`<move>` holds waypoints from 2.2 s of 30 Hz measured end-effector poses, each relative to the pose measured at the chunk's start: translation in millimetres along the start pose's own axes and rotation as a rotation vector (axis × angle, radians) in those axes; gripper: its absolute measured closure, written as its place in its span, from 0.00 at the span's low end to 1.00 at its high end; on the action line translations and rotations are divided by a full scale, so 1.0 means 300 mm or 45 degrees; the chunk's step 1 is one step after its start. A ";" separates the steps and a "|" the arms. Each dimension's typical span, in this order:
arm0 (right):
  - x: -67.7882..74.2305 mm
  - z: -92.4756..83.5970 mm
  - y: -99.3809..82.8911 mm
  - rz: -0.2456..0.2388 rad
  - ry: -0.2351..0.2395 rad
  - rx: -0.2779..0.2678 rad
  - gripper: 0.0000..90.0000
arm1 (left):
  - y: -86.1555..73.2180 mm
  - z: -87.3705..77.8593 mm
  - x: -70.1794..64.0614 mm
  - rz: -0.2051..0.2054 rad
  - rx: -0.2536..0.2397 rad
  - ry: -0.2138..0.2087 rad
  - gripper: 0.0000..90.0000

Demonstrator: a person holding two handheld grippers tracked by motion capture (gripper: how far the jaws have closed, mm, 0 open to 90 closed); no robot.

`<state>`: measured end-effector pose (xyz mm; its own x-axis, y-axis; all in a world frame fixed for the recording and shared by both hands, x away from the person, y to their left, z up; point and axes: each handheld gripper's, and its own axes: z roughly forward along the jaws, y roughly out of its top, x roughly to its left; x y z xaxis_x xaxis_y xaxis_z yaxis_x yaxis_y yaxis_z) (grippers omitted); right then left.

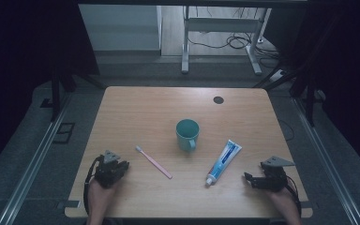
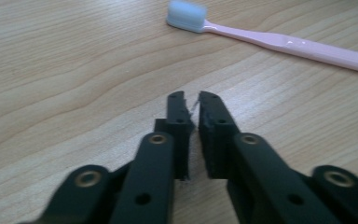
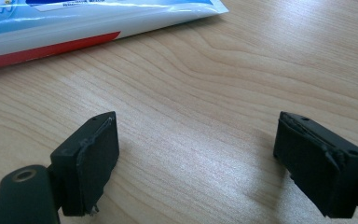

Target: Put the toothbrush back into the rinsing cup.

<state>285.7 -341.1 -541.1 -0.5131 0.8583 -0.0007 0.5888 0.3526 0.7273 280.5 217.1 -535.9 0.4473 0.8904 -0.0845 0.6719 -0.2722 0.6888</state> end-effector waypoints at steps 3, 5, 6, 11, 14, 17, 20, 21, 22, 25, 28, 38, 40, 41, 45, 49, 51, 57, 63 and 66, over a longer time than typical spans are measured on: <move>0.000 0.000 0.000 0.000 0.000 0.000 0.15 | 0.002 -0.005 0.001 -0.019 0.002 -0.015 0.99; 0.000 0.000 0.000 0.000 0.000 0.000 0.15 | 0.005 -0.009 0.001 -0.020 -0.004 -0.023 1.00; 0.000 0.000 0.000 0.000 0.000 0.000 0.15 | 0.006 -0.011 0.000 -0.021 -0.008 -0.026 1.00; 0.000 0.000 0.000 -0.001 0.000 0.000 0.15 | 0.015 -0.017 -0.013 -0.008 -0.029 -0.030 1.00; 0.000 0.000 0.000 0.000 0.000 0.000 0.15 | 0.025 -0.016 -0.027 0.012 -0.036 -0.033 1.00; 0.000 0.001 0.001 0.000 0.001 0.001 0.15 | 0.036 -0.012 -0.045 0.040 -0.029 -0.034 1.00; 0.000 0.001 0.001 0.001 0.001 0.001 0.15 | 0.047 -0.009 -0.060 0.056 -0.026 -0.052 0.99; 0.000 0.001 0.001 0.001 0.000 0.001 0.15 | 0.050 -0.008 -0.065 0.062 -0.024 -0.052 0.99; 0.000 0.002 0.001 0.001 0.000 0.001 0.15 | 0.053 -0.006 -0.070 0.063 -0.022 -0.057 0.99; 0.001 0.002 0.002 0.000 -0.001 0.001 0.15 | 0.064 0.000 -0.082 0.074 -0.017 -0.067 0.99; 0.000 0.002 0.002 0.000 -0.001 0.002 0.15 | 0.075 0.005 -0.095 0.083 -0.016 -0.079 0.99; 0.001 0.003 0.002 0.003 -0.001 0.002 0.15 | 0.122 0.036 -0.152 0.114 -0.019 -0.116 0.99; 0.001 0.003 0.002 0.004 -0.001 0.002 0.15 | 0.132 0.045 -0.165 0.112 -0.016 -0.124 0.99; 0.001 0.003 0.002 0.003 -0.001 0.001 0.15 | 0.136 0.049 -0.172 0.115 -0.016 -0.130 0.99; 0.001 0.003 0.002 0.003 -0.001 0.002 0.15 | 0.156 0.067 -0.203 0.154 -0.007 -0.145 0.99; 0.001 0.003 0.002 0.002 -0.001 0.002 0.15 | 0.175 0.087 -0.233 0.189 0.003 -0.162 0.97; 0.001 0.003 0.002 0.002 -0.001 0.002 0.15 | 0.183 0.098 -0.248 0.200 0.009 -0.170 0.97; 0.001 0.002 0.002 0.002 -0.001 0.003 0.15 | 0.197 0.134 -0.286 0.233 0.034 -0.210 0.98; 0.001 0.003 0.002 0.002 -0.001 0.002 0.15 | 0.200 0.161 -0.315 0.241 0.064 -0.246 1.00; 0.001 0.003 0.002 0.002 -0.001 0.002 0.15 | 0.196 0.170 -0.328 0.250 0.075 -0.254 1.00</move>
<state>286.5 -340.3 -541.1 -0.5116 0.8592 0.0002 0.5909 0.3517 0.7260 306.1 94.8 -523.8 0.6756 0.7308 -0.0975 0.5914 -0.4582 0.6635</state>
